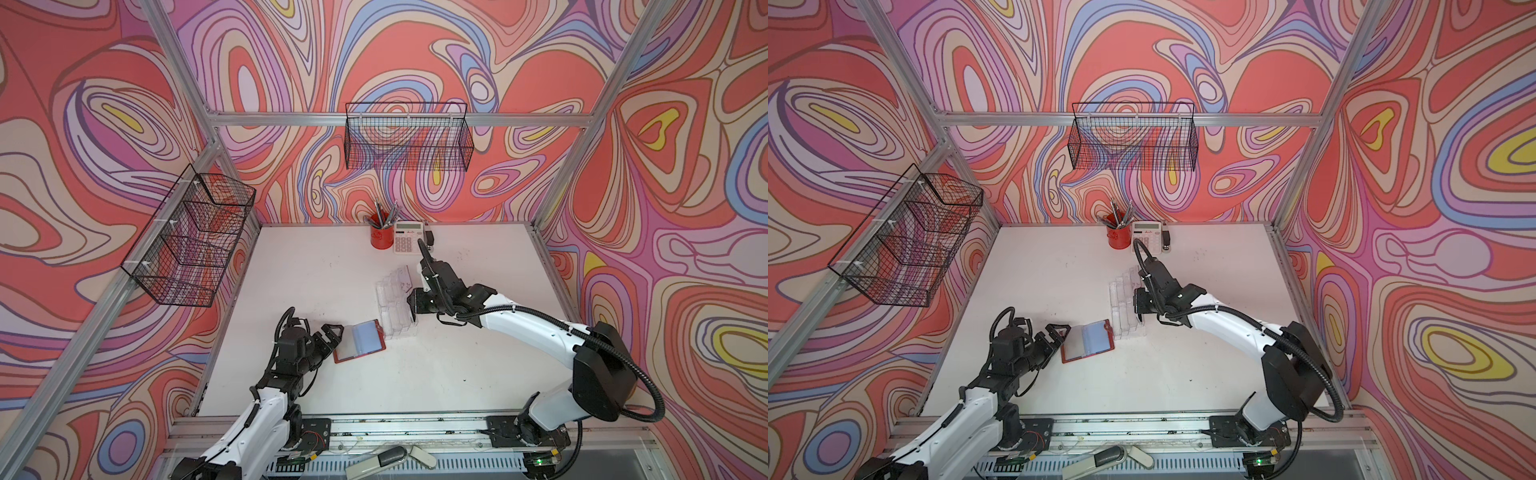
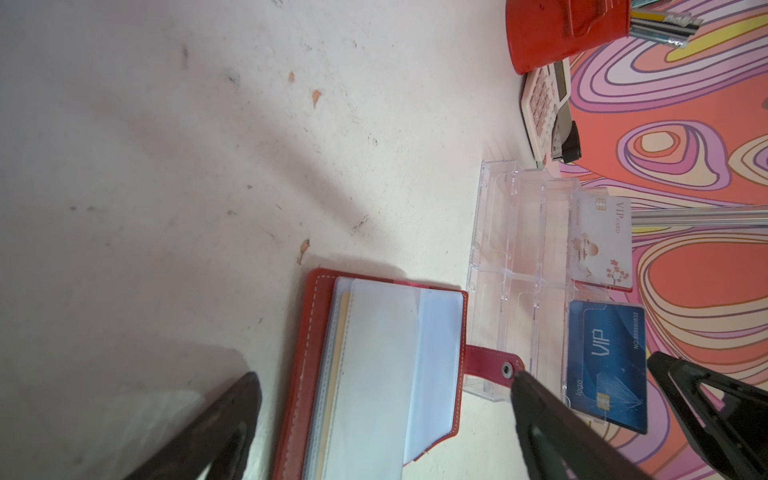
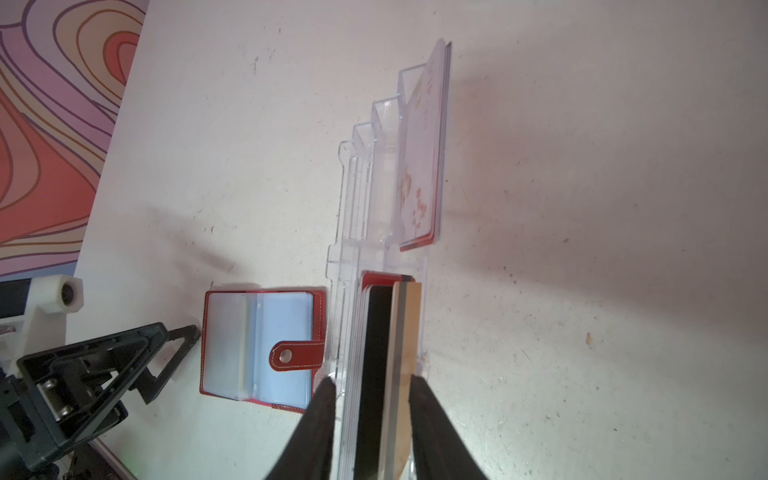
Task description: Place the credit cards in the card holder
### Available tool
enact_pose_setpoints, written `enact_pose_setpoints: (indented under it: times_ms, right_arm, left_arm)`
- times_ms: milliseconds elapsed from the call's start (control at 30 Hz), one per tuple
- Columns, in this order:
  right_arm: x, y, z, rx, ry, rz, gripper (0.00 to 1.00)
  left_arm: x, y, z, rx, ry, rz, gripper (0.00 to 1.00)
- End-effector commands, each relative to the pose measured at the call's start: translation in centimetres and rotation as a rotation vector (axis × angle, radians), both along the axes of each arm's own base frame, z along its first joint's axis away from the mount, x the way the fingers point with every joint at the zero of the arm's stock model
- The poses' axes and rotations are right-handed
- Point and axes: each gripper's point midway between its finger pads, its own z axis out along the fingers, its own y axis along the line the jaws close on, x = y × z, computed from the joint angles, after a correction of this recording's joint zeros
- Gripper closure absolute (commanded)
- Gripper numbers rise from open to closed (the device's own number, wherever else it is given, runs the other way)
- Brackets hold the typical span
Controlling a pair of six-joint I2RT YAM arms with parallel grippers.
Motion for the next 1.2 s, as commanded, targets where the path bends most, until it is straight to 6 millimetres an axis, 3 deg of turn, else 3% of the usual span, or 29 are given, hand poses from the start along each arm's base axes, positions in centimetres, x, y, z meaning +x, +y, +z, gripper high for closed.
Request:
enact_pose_setpoints:
  times_ms: [0, 333, 500, 1167]
  right_arm:
    - [0.1, -0.4, -1.4, -0.049, 0.024, -0.024, 0.68]
    - [0.0, -1.1, 0.1, -0.045, -0.013, -0.042, 0.72]
    - [-0.1, -1.1, -0.2, -0.05, -0.004, -0.034, 0.77]
    - [-0.2, -0.2, -1.1, -0.036, 0.021, 0.001, 0.81]
  left_arm:
    - [0.5, 0.3, 0.7, 0.018, -0.019, 0.007, 0.04]
    - [0.5, 0.2, 0.7, 0.016, -0.018, 0.005, 0.04]
    - [0.5, 0.2, 0.7, 0.016, -0.018, 0.005, 0.04]
    - [0.5, 0.2, 0.6, 0.015, -0.015, 0.005, 0.04]
